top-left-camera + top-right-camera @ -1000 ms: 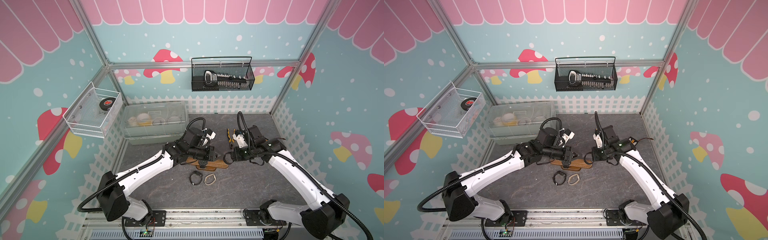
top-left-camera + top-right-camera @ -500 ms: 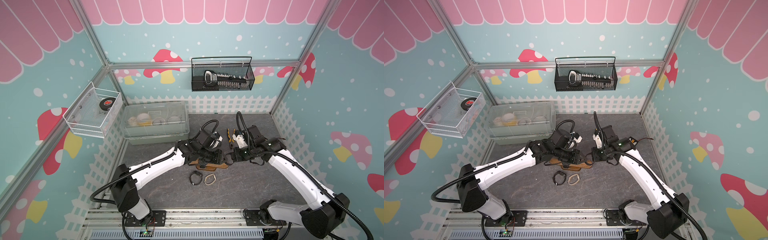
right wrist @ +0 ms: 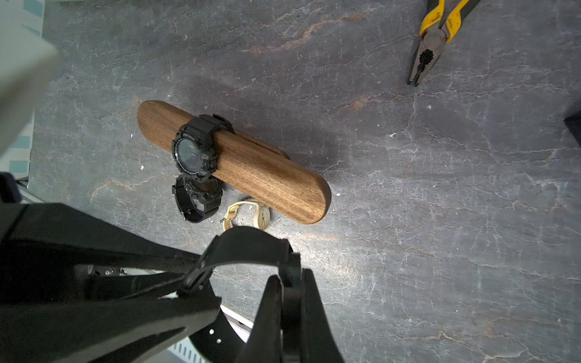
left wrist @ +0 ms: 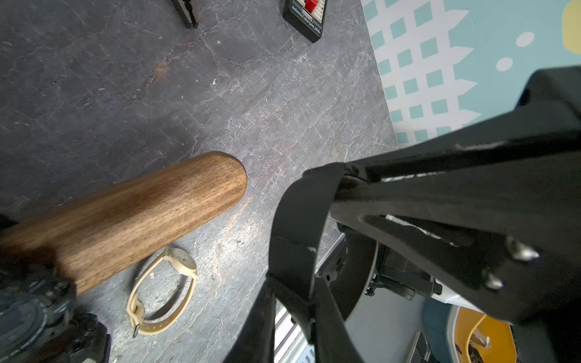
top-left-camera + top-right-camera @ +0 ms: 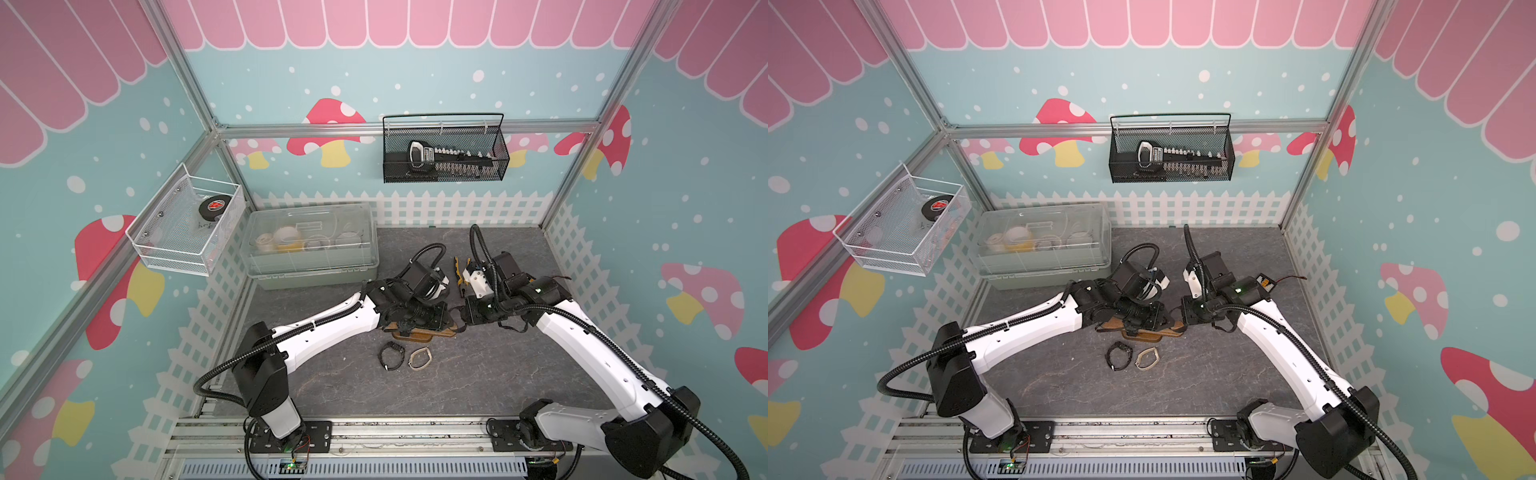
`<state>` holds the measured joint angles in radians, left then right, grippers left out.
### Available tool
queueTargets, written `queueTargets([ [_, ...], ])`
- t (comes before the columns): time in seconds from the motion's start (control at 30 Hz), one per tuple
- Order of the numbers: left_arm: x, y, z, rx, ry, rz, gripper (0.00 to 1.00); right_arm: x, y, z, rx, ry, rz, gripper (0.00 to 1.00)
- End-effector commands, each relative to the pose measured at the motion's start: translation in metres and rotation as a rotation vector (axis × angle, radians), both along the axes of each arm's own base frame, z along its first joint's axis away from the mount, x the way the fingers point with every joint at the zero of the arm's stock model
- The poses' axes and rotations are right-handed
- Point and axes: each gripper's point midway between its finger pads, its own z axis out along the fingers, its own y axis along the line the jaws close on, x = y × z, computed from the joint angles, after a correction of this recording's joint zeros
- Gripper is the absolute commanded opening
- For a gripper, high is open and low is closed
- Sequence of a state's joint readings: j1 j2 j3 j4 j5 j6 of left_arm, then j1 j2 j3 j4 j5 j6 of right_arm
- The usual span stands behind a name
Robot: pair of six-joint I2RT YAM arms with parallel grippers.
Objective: Place watch on stand
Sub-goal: Pick up the watch at the center of the board.
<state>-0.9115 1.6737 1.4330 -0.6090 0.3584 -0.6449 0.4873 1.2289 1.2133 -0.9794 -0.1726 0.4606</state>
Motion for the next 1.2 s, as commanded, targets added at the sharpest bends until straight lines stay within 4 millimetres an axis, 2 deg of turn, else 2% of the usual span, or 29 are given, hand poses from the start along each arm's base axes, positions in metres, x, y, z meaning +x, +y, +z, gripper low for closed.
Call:
queueTargets([
  [0.0,0.003,-0.002,-0.002,0.021,-0.002,0.006,0.03,-0.003,0.000,0.013,0.014,-0.042,0.004,0.06],
  [0.03,0.004,-0.002,-0.002,0.022,-0.001,0.006,0.00,-0.004,0.000,0.014,0.021,-0.046,0.006,0.08],
  [0.17,0.008,-0.004,-0.001,0.019,-0.003,0.008,0.00,-0.006,0.003,0.023,0.061,-0.078,0.012,0.18],
  [0.27,0.011,-0.004,-0.001,0.018,-0.006,0.008,0.00,-0.008,0.007,0.032,0.109,-0.109,0.021,0.46],
  [0.37,0.011,-0.001,-0.003,0.020,-0.003,0.012,0.00,-0.012,0.012,0.042,0.163,-0.140,0.040,0.59],
  [0.5,0.012,0.000,-0.006,0.003,0.005,0.016,0.00,-0.017,0.015,0.055,0.215,-0.174,0.051,0.61],
  [0.77,0.017,0.002,0.016,-0.164,-0.009,0.007,0.00,-0.026,0.019,0.068,0.298,-0.220,0.095,0.61],
  [0.93,0.018,0.001,0.045,-0.324,-0.029,-0.016,0.00,-0.027,0.033,0.079,0.418,-0.238,0.156,0.61],
  [1.17,0.016,0.006,0.086,-0.507,-0.077,-0.049,0.00,-0.030,0.045,0.108,0.574,-0.297,0.226,0.57],
])
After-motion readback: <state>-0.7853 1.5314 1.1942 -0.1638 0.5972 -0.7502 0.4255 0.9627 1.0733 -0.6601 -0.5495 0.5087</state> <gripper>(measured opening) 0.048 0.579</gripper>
